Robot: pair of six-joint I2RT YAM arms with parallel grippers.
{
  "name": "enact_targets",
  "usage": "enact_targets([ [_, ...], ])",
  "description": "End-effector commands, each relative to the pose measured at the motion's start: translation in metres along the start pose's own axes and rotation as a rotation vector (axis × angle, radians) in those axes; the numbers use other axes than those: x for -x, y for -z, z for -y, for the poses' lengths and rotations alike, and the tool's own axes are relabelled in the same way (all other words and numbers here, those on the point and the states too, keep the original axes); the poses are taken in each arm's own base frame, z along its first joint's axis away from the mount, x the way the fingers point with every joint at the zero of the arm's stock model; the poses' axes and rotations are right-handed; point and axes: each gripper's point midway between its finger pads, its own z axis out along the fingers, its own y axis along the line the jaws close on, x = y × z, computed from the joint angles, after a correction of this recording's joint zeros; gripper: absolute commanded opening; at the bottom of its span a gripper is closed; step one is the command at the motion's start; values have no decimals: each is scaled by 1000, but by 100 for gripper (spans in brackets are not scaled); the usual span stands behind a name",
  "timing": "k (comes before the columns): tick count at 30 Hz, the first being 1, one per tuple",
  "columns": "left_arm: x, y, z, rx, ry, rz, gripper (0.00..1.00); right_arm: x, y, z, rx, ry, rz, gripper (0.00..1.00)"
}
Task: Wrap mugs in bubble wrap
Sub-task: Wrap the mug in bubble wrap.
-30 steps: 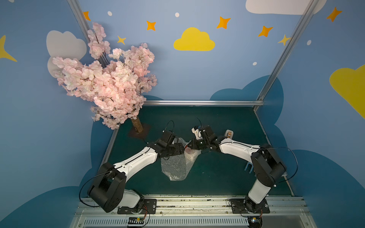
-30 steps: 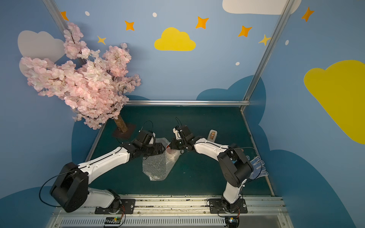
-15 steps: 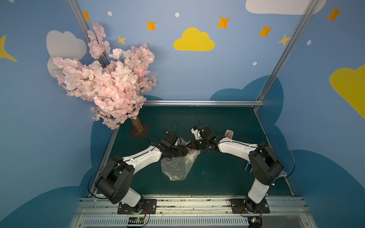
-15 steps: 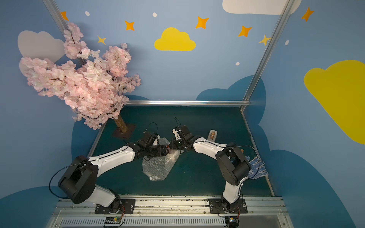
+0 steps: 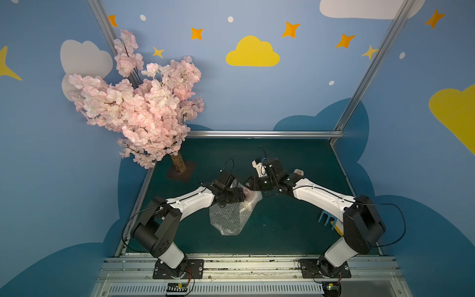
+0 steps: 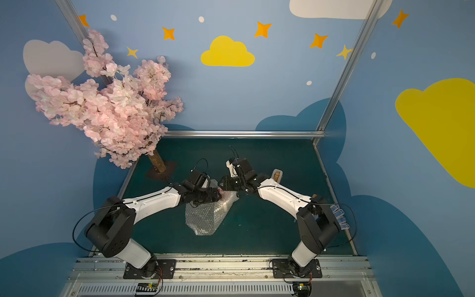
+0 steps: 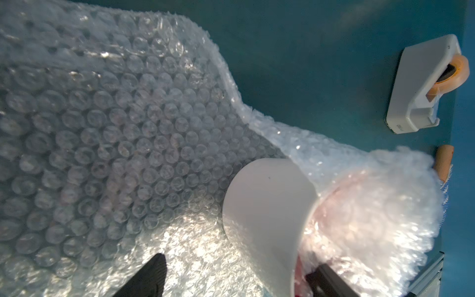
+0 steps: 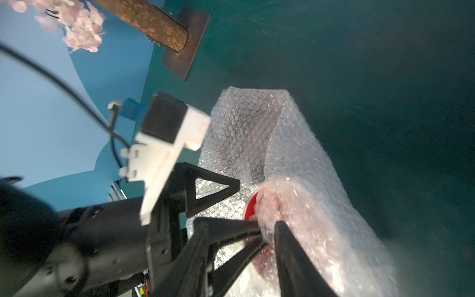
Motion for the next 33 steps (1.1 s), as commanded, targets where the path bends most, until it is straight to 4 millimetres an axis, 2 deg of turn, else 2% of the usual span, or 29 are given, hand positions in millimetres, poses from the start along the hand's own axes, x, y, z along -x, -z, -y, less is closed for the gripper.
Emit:
enact_targets([
  [1,-4,-4,-10,51,10,-27,85,-13,17,27,-148,33,-13,52],
  [4,-2,-5,-8,47,9,-26,85,-26,22,47,-259,46,-65,62],
  [8,-2,-5,-7,45,9,-27,85,-37,17,55,-284,54,-106,73],
  [15,-2,-4,-7,46,11,-25,85,-48,-7,61,-301,41,-189,75],
  [22,2,7,-8,53,12,4,84,-73,-26,92,-455,8,-303,72],
  [28,9,33,-12,89,8,71,84,-94,-38,111,-526,-15,-362,70],
  [33,0,61,-36,170,45,123,84,-101,-43,118,-549,-32,-382,69],
])
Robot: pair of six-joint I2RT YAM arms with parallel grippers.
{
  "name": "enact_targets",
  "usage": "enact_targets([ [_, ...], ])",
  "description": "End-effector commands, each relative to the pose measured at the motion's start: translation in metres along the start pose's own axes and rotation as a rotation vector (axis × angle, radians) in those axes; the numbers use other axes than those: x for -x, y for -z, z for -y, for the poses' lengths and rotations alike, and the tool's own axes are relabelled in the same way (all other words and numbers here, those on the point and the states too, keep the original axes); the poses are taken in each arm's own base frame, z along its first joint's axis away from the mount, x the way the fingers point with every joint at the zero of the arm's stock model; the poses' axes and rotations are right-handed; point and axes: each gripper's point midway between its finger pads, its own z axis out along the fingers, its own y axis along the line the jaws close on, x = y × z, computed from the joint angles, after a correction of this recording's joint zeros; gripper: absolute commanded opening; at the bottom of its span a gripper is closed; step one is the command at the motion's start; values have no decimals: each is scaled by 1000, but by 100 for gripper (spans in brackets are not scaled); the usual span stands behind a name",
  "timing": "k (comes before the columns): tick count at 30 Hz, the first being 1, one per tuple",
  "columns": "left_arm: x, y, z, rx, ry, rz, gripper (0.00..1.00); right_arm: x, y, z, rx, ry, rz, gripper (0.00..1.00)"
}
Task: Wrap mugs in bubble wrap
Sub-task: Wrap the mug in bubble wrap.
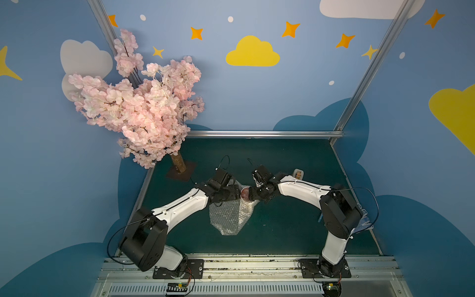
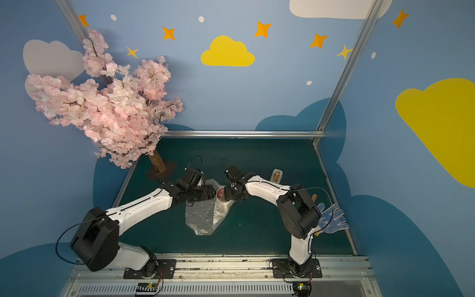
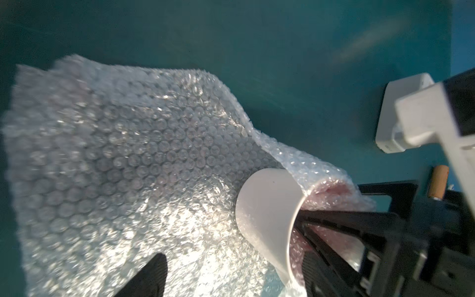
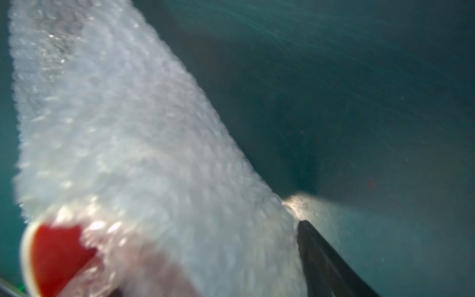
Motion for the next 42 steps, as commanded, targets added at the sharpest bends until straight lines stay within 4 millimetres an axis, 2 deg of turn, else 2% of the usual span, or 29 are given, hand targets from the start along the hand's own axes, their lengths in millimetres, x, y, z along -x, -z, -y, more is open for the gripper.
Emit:
enact_targets([
  [1,-17,14,-36,127,43,-3,83,-30,-19,21,-107,-6,-111,69],
  [7,-60,33,-87,275,130,-42,81,-29,-22,18,-108,-9,-117,69],
  [10,-78,34,-98,273,178,-63,79,-26,-21,15,-97,-7,-112,69],
  [15,-95,25,-95,202,240,-102,76,-21,-19,11,-90,-1,-107,69],
  [19,-104,17,-96,187,259,-126,70,-17,-16,6,-76,3,-99,69],
  [28,-114,6,-93,191,274,-200,53,-14,-15,3,-73,9,-96,69],
  [31,-119,4,-95,199,286,-214,41,-14,-15,2,-72,10,-98,69],
  [32,-119,5,-95,193,287,-213,35,-14,-15,1,-71,10,-97,69],
  [36,-113,10,-88,159,285,-190,19,-13,-15,0,-68,10,-97,69],
  [39,-102,19,-74,100,267,-164,6,-13,-15,-1,-63,10,-100,69],
  [42,-86,28,-51,3,235,-131,4,-13,-15,-4,-47,6,-102,69],
])
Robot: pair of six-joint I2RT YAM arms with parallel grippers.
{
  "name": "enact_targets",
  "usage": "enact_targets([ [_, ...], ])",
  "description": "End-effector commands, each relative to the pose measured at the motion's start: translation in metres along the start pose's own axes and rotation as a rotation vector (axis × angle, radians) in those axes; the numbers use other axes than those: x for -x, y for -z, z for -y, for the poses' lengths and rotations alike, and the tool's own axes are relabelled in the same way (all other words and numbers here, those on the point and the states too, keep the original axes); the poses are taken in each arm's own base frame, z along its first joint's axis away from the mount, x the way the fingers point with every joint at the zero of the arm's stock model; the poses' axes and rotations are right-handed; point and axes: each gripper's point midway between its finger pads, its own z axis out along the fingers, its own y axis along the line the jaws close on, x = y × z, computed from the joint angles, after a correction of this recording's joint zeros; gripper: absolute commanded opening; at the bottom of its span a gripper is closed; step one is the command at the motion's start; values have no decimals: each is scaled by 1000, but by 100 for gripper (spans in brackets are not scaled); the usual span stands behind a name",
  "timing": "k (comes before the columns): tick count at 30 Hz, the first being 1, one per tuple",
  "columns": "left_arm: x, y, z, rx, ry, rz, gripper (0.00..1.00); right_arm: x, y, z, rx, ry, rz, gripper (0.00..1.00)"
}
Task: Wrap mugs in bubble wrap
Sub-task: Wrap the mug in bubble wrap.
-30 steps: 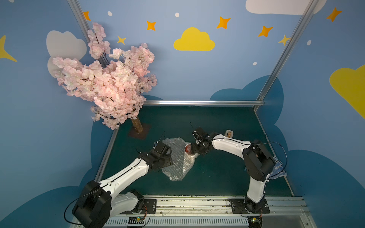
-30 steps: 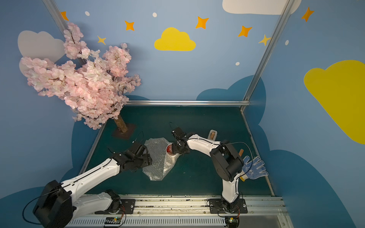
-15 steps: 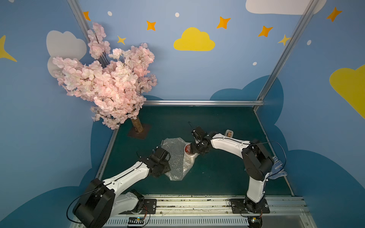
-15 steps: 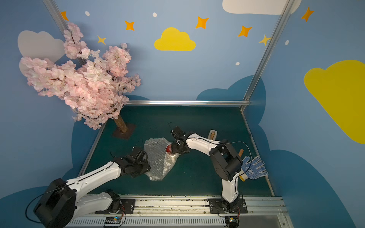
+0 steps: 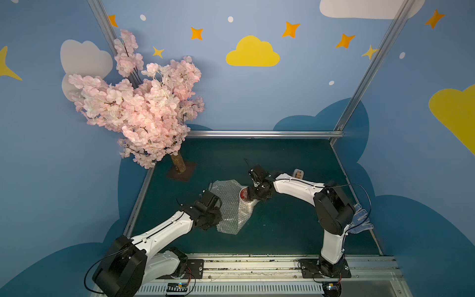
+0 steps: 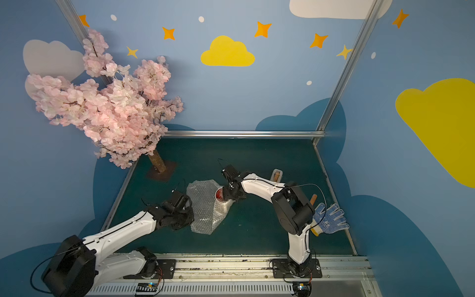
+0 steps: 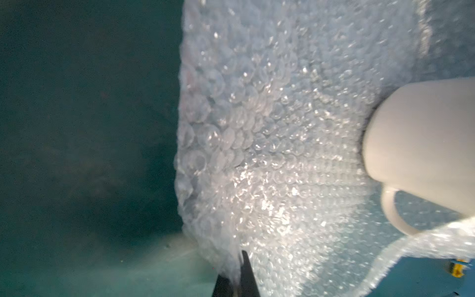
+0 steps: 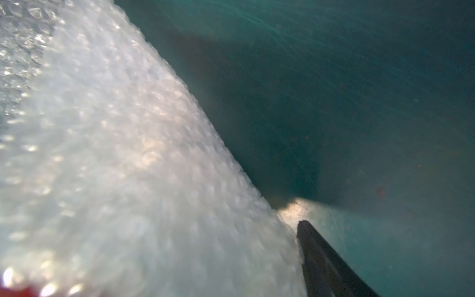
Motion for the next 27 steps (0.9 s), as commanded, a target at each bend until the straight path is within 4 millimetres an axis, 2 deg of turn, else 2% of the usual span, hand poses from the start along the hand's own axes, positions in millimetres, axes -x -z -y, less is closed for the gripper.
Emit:
enact_targets([
  [1,10,20,35,-127,-55,23,4,-14,-8,0,-13,11,-65,69],
  [9,38,47,115,-363,-141,61,4,-13,-8,-9,42,1,-73,69],
  [16,59,41,159,-430,-155,46,4,-12,-9,-16,96,-8,-83,69],
  [20,65,26,171,-428,-150,24,4,-11,-7,-20,129,-13,-81,69],
  [27,73,-5,171,-369,-103,-2,4,-6,5,-27,196,-19,-56,68],
])
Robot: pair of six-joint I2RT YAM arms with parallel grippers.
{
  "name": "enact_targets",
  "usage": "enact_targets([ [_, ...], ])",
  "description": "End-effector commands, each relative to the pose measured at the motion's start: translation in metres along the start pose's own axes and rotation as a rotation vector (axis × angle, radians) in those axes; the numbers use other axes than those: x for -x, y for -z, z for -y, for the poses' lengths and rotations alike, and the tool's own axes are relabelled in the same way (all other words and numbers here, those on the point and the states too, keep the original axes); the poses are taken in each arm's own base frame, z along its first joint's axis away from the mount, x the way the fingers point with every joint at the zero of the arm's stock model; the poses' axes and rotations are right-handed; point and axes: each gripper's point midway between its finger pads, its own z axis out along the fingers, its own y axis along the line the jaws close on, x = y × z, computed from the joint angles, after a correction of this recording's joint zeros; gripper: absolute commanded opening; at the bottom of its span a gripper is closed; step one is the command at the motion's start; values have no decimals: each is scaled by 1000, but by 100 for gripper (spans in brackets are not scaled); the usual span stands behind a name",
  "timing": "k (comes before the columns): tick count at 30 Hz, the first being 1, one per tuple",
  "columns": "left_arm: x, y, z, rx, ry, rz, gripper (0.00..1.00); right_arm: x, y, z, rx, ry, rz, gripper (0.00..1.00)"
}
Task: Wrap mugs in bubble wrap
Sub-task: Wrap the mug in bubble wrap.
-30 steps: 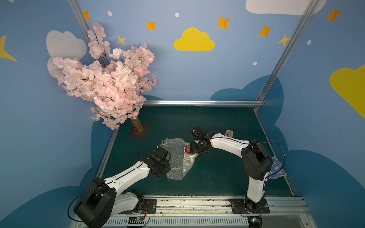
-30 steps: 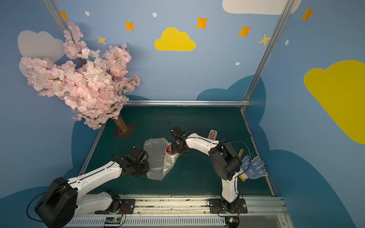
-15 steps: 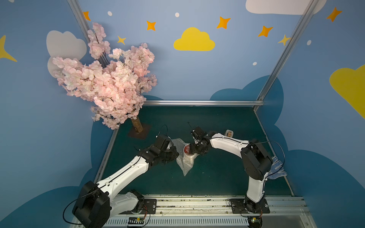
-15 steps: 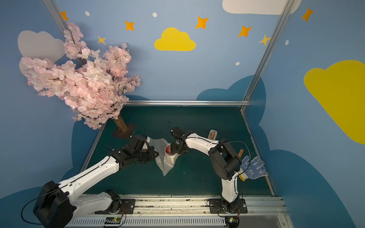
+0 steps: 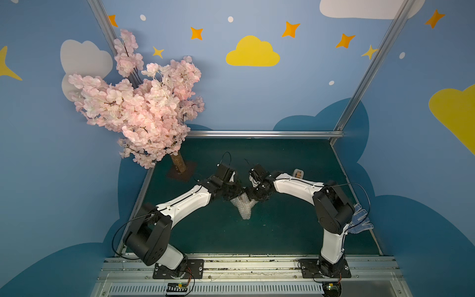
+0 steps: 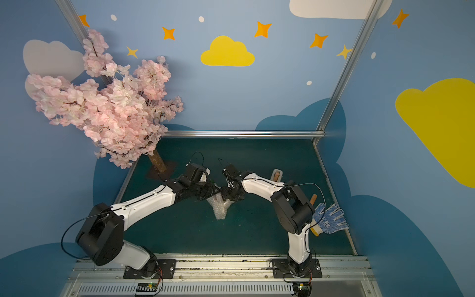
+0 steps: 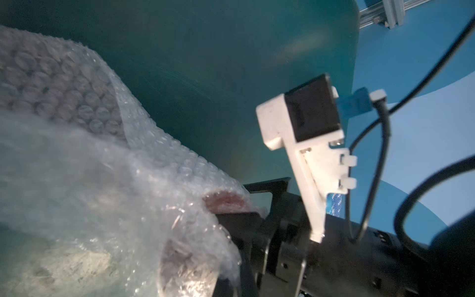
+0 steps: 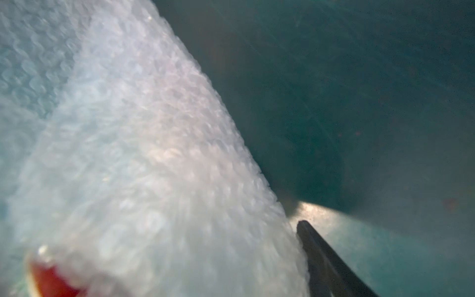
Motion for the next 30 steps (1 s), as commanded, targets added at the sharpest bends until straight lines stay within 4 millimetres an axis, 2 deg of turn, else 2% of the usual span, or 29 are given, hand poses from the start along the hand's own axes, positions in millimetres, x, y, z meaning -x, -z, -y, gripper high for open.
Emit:
enact_targets([
  [1,8,-7,6,-8,10,11,4,1,10,-12,64,3,11,68],
  [8,4,-24,-12,57,51,-26,4,9,39,-16,82,16,73,69],
  [10,6,-27,-21,93,56,-11,4,11,52,-13,70,21,100,69],
  [14,4,-31,-26,108,63,-22,4,13,75,-6,22,42,153,71],
  [19,4,-35,-28,115,66,-30,4,5,94,-14,87,104,216,79],
  [24,5,-36,-29,121,67,-32,4,-7,98,-27,189,158,235,84],
  [30,5,-37,-29,120,72,-36,4,-14,82,-32,181,208,190,83],
])
